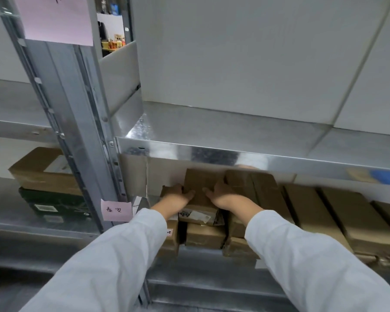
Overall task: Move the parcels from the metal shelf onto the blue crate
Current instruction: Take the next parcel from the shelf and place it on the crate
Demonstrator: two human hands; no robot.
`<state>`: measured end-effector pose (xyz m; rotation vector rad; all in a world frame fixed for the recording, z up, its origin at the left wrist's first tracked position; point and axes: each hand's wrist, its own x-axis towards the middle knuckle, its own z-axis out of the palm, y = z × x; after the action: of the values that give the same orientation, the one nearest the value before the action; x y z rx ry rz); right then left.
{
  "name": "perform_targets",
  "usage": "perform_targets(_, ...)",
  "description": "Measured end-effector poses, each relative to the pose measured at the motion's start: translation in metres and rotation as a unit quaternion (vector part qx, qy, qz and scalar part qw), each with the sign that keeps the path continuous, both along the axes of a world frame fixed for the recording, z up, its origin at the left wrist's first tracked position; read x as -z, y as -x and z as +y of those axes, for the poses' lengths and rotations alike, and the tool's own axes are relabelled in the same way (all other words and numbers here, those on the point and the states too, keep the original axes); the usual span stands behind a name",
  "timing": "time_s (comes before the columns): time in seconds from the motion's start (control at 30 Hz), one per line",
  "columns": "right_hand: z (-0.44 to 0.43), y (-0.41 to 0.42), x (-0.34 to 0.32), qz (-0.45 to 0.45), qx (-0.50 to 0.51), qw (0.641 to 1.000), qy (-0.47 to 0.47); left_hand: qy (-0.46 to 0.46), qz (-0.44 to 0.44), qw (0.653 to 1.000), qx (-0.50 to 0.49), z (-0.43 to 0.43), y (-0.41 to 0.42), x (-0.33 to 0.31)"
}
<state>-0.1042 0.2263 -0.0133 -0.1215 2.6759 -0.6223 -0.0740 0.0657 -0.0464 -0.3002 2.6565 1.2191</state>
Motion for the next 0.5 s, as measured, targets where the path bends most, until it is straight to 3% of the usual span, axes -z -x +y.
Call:
perform_targets(0.13, -0.004, -0.004, 0.004, -0.018, 0.037, 0.998, 0.043, -0.027, 0.021, 0.999, -0.029, 0.004, -0.002, 0.001)
perform_targets(0.5, 0.006, -0.033, -0.037, 0.046, 0.027, 0.989, 0.138, -0.098, 0.099, 0.986, -0.090, 0.010, -0.047, -0.043)
